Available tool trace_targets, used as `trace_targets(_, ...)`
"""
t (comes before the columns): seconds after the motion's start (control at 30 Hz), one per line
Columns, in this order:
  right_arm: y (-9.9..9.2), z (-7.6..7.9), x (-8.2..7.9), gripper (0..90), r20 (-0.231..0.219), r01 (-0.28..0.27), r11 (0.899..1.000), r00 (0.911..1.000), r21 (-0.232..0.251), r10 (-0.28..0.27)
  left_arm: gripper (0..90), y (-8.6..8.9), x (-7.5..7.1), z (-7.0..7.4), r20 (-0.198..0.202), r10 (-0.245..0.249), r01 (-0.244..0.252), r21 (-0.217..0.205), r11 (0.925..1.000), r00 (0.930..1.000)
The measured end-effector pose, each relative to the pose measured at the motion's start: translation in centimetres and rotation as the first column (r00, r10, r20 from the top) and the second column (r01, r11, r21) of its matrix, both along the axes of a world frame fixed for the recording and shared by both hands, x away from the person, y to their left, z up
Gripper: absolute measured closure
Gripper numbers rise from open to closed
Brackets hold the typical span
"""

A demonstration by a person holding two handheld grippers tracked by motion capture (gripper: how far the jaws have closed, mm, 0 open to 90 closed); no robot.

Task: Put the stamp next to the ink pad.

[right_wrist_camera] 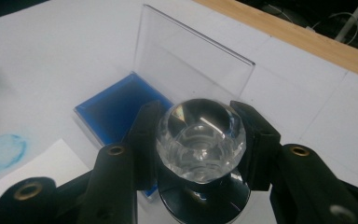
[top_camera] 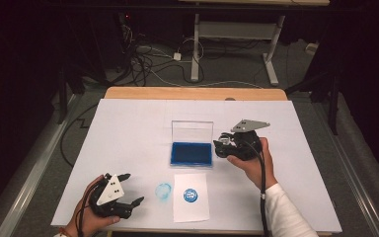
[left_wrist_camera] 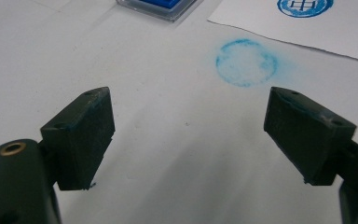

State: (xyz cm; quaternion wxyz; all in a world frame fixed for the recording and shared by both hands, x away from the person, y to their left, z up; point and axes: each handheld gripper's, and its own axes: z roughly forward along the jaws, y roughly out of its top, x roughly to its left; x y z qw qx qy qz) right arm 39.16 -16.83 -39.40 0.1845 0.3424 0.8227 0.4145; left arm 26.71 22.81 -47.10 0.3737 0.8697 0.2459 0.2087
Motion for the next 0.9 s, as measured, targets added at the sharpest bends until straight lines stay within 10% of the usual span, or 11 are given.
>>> trace_targets(0.9, -0.4, -3.6, 1.8, 56.5, -0.082, 0.069, 0.997, 0.9941, -0.024, -0.071, 16.0, -0.4, 0.1, -0.3, -0.013, -0.005, 0.006, 0.026, 0.9997, 0.9999)
